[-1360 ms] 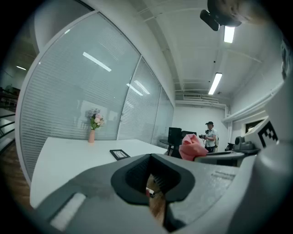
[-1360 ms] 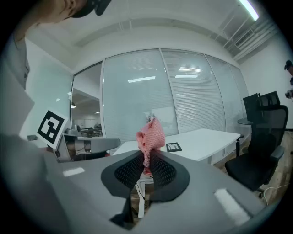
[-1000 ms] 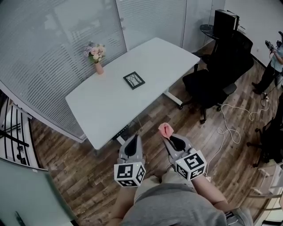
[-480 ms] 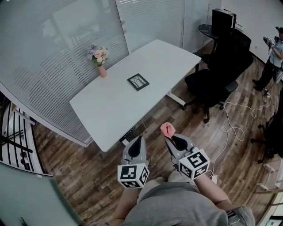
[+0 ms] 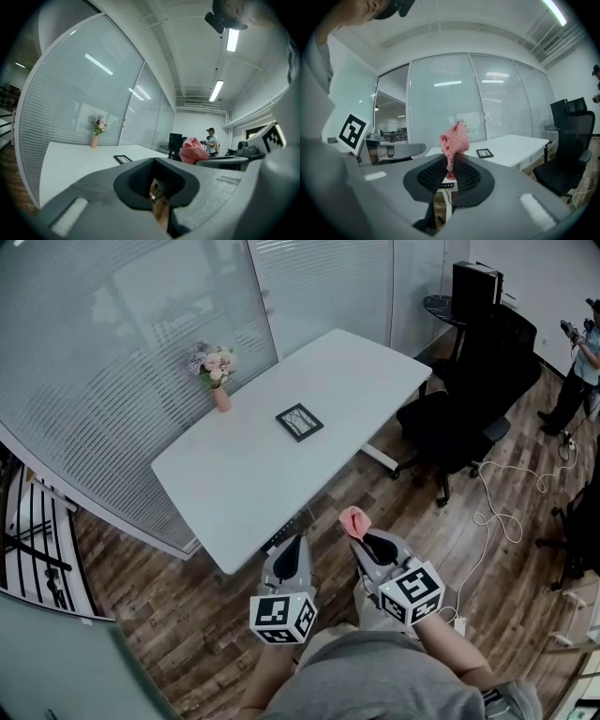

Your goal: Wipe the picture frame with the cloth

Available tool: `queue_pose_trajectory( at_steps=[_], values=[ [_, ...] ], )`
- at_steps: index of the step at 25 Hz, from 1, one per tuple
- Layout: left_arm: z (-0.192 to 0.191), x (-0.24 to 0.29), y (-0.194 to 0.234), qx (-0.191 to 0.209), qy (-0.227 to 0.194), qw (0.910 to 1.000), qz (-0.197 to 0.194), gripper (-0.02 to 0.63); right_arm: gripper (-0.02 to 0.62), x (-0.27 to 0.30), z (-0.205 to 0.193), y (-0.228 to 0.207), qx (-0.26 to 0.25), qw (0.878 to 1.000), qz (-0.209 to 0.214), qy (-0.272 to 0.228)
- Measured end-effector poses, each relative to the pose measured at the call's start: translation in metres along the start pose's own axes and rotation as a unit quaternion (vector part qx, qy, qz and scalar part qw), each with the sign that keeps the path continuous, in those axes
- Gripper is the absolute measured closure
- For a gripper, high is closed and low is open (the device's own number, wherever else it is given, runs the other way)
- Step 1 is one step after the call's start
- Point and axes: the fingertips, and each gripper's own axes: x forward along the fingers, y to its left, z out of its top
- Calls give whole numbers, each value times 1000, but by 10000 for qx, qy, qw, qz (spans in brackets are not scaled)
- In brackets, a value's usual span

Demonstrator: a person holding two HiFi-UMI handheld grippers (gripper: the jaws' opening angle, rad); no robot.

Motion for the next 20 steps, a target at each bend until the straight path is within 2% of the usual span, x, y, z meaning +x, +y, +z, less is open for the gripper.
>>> queue_pose_trajectory(
  at_steps=[7, 20],
  values=[
    [1, 40, 12, -26, -47, 9999, 141, 603, 555, 30, 7, -33, -60, 9999, 160, -20],
    [27, 167, 44, -102, -12, 9987, 501, 603, 555, 136, 55, -132, -225, 9977, 643, -9]
  ],
)
